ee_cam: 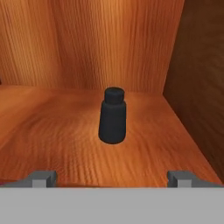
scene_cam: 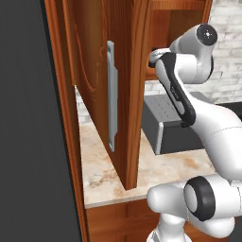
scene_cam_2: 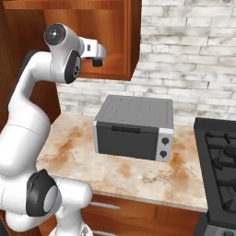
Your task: Retrieve the shaker from the cabinet and place it next the steak on a plate on the dining table.
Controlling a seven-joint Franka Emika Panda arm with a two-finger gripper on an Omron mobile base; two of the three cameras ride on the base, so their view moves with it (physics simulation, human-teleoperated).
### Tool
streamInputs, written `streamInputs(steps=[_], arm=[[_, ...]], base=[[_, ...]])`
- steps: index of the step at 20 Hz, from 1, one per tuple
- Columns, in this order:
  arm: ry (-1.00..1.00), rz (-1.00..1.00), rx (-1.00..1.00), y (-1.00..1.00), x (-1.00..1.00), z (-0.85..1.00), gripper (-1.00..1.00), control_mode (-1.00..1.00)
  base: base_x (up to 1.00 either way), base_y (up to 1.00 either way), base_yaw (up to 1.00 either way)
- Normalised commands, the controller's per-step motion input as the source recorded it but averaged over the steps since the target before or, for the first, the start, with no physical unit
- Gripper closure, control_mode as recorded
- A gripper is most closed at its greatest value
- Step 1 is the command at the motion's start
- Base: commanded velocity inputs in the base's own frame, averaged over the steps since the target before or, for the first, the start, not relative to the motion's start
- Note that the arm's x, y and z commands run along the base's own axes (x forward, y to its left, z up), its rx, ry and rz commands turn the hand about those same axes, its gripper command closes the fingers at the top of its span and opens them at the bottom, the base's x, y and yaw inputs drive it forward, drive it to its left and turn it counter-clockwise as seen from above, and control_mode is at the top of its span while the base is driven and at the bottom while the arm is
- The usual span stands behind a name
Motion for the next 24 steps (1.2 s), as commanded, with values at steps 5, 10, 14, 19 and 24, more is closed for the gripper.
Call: streamInputs(steps=[5, 10, 14, 19, 24], arm=[[0.0, 0.01, 0.0, 0.0, 0.36, 0.0, -1.0, -1.0], [0.0, 0.01, 0.0, 0.0, 0.4, 0.0, -1.0, -1.0], [0.0, 0.01, 0.0, 0.0, 0.34, 0.0, -1.0, -1.0], [0.0, 0.0, 0.0, 0.0, 0.21, -0.01, -1.0, -1.0], [0.0, 0.0, 0.0, 0.0, 0.12, -0.05, -1.0, -1.0]], base=[[0.0, 0.0, 0.0], [0.0, 0.0, 0.0], [0.0, 0.0, 0.0], [0.0, 0.0, 0.0], [0.0, 0.0, 0.0]])
